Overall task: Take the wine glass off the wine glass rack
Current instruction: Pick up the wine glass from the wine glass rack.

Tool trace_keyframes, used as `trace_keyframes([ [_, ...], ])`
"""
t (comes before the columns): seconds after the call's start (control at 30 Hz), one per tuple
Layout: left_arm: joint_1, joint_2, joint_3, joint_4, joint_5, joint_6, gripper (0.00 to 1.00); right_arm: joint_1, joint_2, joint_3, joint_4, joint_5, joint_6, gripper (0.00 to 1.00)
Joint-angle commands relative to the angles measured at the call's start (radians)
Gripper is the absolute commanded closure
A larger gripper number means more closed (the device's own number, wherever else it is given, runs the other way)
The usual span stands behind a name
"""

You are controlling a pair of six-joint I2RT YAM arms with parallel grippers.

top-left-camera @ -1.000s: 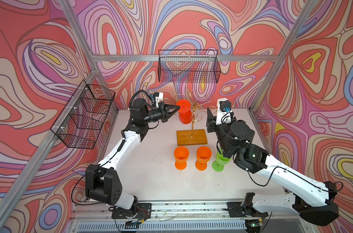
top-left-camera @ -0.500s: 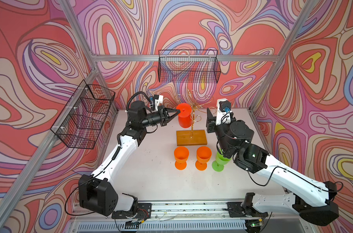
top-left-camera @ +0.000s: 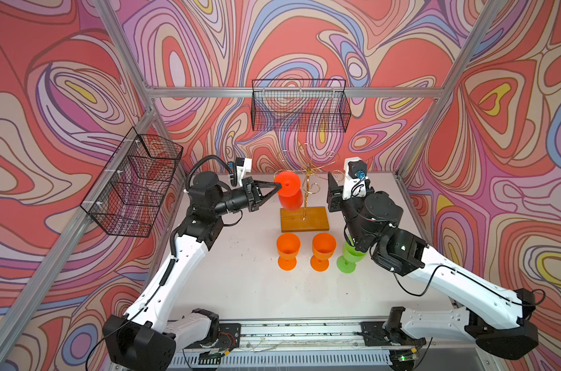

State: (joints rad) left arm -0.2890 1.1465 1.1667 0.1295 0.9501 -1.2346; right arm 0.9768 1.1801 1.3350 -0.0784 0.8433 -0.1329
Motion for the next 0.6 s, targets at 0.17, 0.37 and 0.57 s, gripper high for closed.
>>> trace_keyframes([
  [0.17, -0.005, -0.106, 0.025, -0.05, 0.026, 0.016, 1.0, -0.05, -0.074, -0.021, -0.029, -0.216, 0.165, 0.42],
  [0.37, -0.006, -0.139, 0.072, 0.042, 0.065, 0.01, 1.0, -0.121, -0.148, -0.028, -0.052, -0.452, 0.299, 0.39],
  [0.57, -0.004, -0.132, 0.113, 0.182, 0.093, -0.002, 1.0, -0.167, -0.165, -0.027, -0.033, -0.644, 0.391, 0.31],
])
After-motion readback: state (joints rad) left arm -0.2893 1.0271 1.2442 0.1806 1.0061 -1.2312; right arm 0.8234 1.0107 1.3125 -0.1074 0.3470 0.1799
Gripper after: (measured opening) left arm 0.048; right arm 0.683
